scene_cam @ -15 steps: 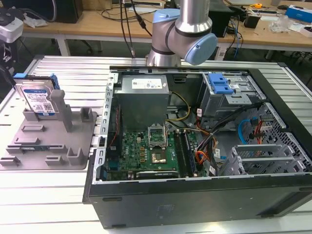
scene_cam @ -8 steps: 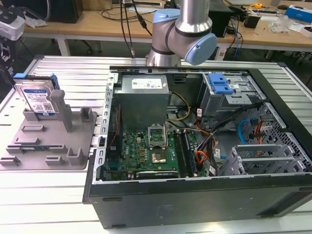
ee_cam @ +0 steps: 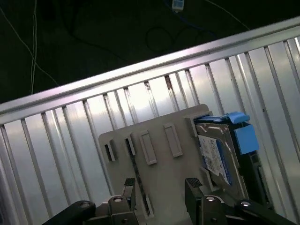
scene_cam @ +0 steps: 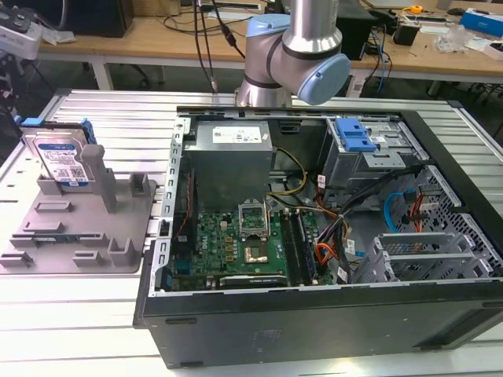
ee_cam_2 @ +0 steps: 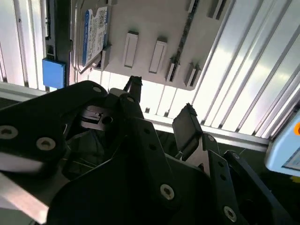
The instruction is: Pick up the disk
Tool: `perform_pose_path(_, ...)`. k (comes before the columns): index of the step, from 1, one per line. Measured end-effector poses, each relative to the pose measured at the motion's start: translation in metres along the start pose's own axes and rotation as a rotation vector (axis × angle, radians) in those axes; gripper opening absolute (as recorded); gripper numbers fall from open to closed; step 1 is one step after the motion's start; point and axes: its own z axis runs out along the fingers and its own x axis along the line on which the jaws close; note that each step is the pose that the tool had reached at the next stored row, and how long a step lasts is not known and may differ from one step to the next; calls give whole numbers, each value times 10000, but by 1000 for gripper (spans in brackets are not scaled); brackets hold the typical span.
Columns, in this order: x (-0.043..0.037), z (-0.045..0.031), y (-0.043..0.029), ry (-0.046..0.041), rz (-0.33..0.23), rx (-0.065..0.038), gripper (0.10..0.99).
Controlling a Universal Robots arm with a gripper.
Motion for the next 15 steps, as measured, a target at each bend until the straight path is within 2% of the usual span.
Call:
perform_pose_path(5,0,11,0,39,-1023,1,541)
perform_pose_path(7,0,20,-1,66,-1732,1,541)
perform_pose_path(9,0,25,-1,81,-2122,0,541)
perform_pose_path(14,-3,27,0,68,-2215,1,541)
perform_pose_path(15,-43,27,11,101,-2215,6,541)
